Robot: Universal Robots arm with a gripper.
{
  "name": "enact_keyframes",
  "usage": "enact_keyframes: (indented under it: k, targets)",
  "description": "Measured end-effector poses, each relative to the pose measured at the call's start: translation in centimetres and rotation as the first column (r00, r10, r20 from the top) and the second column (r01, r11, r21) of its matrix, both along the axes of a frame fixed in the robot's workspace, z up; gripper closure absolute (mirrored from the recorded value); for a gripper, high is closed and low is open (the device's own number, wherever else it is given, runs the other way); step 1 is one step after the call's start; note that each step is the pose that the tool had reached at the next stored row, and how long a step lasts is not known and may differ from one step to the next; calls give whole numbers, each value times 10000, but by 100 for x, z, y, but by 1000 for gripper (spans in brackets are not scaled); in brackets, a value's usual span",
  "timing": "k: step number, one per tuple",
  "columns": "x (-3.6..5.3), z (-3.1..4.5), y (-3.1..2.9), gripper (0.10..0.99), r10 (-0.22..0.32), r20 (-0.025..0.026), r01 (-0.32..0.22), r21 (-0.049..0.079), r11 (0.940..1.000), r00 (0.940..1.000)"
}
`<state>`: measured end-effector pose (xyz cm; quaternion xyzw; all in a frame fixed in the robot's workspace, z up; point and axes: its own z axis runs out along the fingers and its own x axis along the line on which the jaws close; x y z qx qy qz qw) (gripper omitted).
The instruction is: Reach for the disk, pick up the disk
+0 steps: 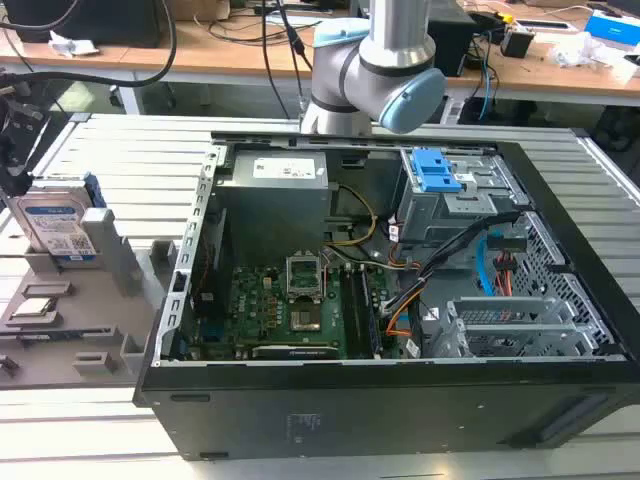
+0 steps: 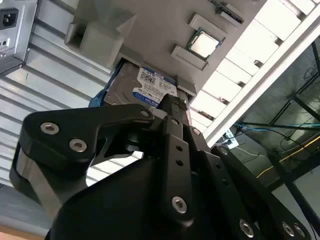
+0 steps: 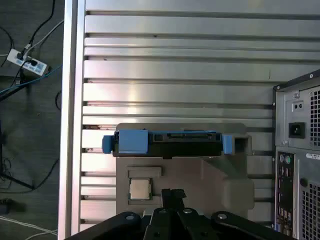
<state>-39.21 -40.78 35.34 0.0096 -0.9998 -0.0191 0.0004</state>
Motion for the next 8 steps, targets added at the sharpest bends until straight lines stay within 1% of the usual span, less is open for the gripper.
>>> enact_keyframes:
  k: [2, 4, 7, 8]
  targets:
    - [-1, 0, 0, 980, 208, -1, -208, -1, 9998, 9998]
    - [0, 0, 0, 980, 655, 0, -655, -1, 9979, 9979]
    - [0, 0, 0, 980, 1365, 0, -1365, 0, 9906, 9906]
    - [0, 0, 0, 980, 1607, 0, -1607, 0, 9870, 9870]
